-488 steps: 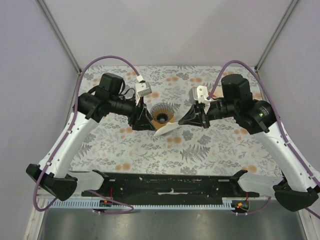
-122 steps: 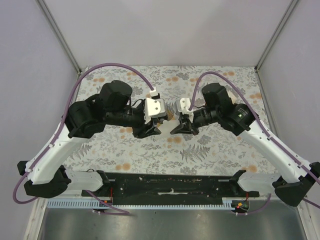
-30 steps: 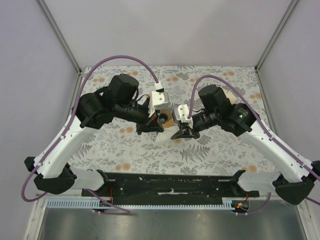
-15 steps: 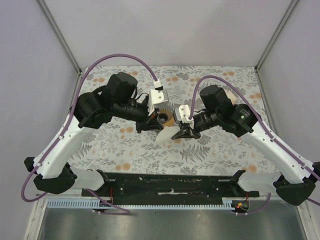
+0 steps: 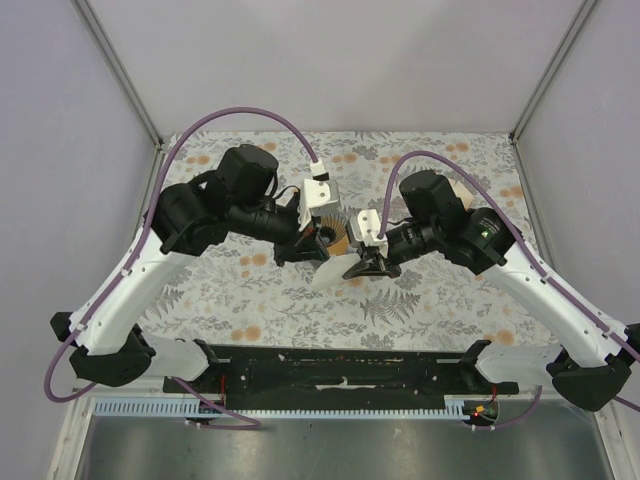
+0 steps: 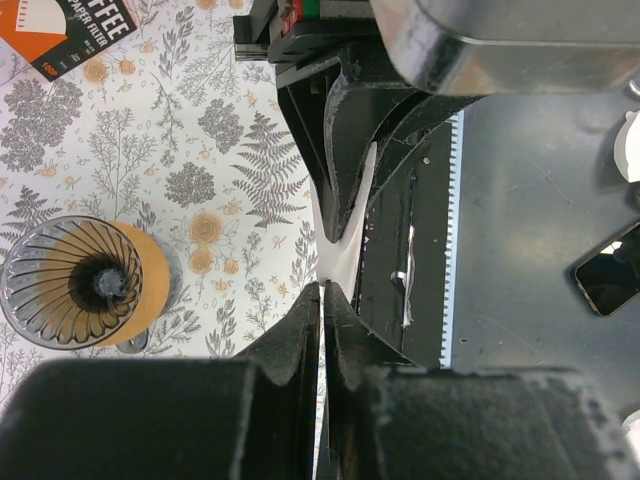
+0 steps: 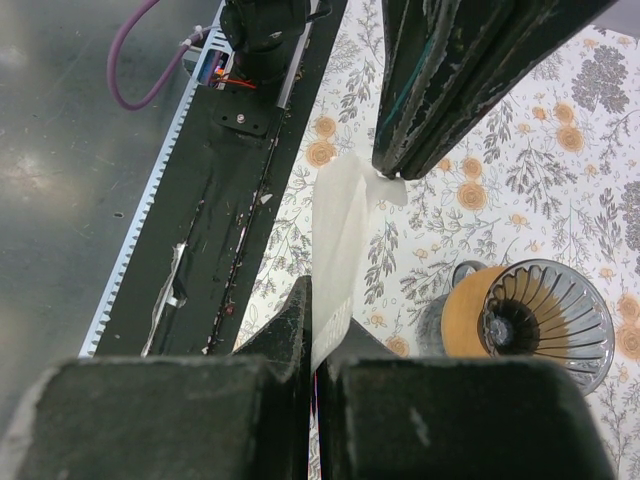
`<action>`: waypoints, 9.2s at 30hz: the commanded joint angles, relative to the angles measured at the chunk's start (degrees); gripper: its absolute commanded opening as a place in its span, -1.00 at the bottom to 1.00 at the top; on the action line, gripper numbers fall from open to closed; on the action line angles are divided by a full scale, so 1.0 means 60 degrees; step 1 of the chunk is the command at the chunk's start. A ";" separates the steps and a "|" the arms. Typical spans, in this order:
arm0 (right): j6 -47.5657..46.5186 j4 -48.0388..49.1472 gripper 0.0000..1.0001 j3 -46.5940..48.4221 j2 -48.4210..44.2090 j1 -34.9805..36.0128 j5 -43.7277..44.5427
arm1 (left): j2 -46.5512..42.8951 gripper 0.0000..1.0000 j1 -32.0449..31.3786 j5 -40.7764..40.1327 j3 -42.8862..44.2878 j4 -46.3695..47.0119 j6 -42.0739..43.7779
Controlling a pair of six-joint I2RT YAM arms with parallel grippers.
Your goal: Place the coffee filter in the dripper
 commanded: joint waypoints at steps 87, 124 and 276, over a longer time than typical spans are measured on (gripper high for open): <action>-0.0380 0.0401 -1.00 0.0256 -0.0256 0.0048 -0.0818 | -0.0066 -0.37 -0.0034 0.1064 -0.0406 0.0236 -0.0127; 0.7002 0.9686 0.45 -0.2102 -0.0287 0.0675 0.6796 | -0.0316 -0.96 0.0127 -0.8794 -0.0598 0.2505 -0.2395; 1.2203 1.2458 -1.00 -0.2014 0.2659 0.0063 0.8820 | 0.0330 -0.96 0.0010 -1.2208 -0.0290 0.4806 0.1162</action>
